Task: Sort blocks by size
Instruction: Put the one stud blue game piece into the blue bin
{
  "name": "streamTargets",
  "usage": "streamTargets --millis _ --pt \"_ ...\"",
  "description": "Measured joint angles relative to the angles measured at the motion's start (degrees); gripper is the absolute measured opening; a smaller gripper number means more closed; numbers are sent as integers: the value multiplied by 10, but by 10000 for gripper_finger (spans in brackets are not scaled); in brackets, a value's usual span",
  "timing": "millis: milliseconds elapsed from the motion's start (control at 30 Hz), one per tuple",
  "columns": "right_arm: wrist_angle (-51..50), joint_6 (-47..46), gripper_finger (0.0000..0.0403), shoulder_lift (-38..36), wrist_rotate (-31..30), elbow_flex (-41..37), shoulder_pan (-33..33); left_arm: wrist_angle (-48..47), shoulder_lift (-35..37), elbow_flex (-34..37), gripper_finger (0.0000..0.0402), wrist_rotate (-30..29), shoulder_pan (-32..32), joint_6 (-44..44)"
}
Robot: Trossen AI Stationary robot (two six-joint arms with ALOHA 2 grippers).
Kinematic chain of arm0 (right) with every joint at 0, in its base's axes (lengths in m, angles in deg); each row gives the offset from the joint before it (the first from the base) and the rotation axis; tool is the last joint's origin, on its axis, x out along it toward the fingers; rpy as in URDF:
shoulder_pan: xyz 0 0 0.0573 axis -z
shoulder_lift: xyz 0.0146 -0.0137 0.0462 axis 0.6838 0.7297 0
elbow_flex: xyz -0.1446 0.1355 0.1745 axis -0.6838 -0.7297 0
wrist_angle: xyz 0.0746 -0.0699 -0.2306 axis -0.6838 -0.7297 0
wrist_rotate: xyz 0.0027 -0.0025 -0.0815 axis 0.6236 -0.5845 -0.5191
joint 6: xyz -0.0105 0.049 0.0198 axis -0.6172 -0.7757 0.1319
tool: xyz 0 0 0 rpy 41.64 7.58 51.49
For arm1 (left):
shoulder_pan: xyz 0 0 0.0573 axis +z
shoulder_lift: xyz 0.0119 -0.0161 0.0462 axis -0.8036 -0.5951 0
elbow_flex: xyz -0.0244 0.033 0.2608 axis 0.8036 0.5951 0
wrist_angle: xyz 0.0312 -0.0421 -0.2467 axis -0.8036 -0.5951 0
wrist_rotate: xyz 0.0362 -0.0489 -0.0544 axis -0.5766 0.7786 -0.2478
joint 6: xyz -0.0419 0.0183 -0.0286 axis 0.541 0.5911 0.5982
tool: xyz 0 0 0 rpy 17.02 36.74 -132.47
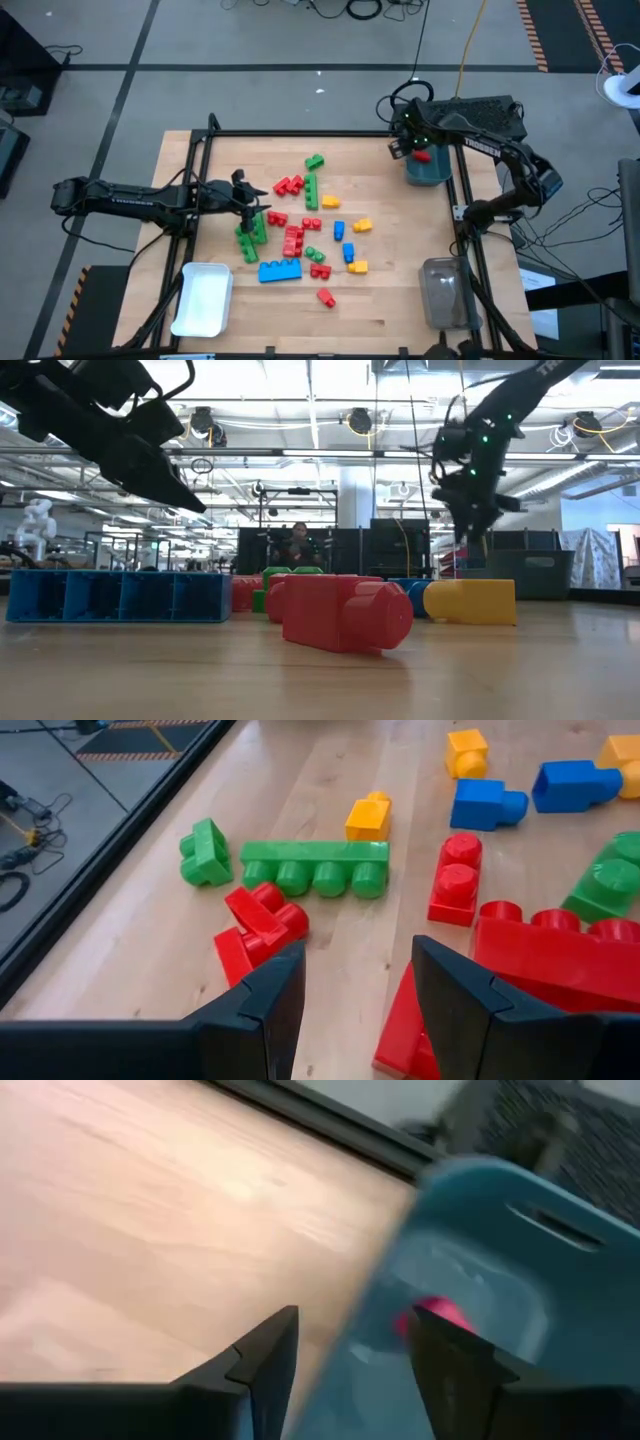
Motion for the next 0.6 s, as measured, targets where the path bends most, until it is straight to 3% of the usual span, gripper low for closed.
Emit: streamTargets --millis 600 --pt "126 8 175 -7 2 0 -198 9 0 0 167 3 0 1"
